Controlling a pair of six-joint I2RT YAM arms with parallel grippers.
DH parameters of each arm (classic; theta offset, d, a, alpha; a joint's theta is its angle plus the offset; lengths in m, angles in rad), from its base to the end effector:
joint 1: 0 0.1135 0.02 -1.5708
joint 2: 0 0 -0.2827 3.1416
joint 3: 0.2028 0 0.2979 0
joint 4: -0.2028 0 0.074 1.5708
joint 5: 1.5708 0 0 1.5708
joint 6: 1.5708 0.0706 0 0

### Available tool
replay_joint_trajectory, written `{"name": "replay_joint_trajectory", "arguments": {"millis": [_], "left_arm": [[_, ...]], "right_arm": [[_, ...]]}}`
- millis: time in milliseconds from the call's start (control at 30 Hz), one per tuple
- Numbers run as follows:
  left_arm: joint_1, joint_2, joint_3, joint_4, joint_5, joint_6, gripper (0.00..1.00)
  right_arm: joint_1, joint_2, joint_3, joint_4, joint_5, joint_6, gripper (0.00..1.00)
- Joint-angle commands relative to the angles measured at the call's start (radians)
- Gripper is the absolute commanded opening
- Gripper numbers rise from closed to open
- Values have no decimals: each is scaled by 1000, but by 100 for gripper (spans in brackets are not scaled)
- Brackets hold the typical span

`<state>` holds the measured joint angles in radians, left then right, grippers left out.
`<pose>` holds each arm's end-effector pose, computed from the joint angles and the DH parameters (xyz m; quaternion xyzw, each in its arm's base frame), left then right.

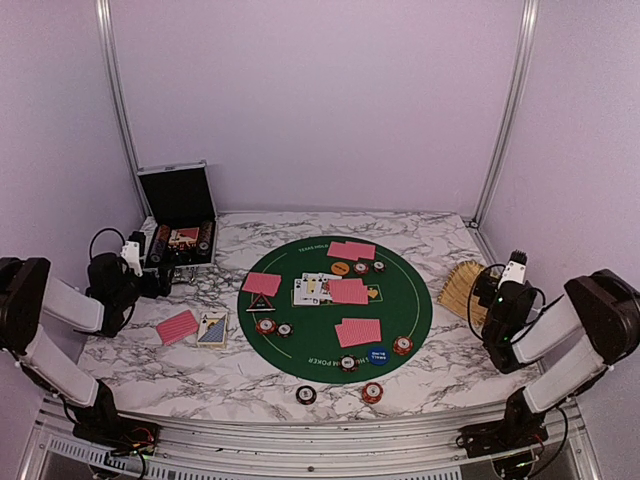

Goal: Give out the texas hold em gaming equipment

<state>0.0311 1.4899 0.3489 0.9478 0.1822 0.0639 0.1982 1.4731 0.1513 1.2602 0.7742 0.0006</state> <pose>0.3143 -0.0030 0.1275 0.0704 0.7678 -0.0401 0.6356 0.2516 0.0002 0.1192 0.1908 0.6969 -0.2107 0.6585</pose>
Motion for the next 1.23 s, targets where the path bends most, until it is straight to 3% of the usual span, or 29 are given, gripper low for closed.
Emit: {"name": "replay_joint_trajectory", "arguments": {"millis": [0, 33, 200, 267, 400, 1200], "left_arm": [[4, 27, -118, 310, -54, -33, 99], [4, 56, -155, 440, -51, -39, 99], [4, 40, -95, 300, -89, -48, 99], [5, 44, -101, 315, -95, -49, 99], [5, 42, -103, 316, -96, -50, 99], [6, 42, -103, 316, -96, -50, 99]], "right_arm": [[-15, 86, 16, 252, -149, -120, 99], [-18, 73, 15, 220, -234, -122, 99], [-50, 187, -20, 415, -362, -161, 99], [-61, 134, 34, 215, -391, -121, 99], [-160, 118, 96, 66, -544, -52, 99], [-156, 128, 85, 117, -554, -75, 99]]}}
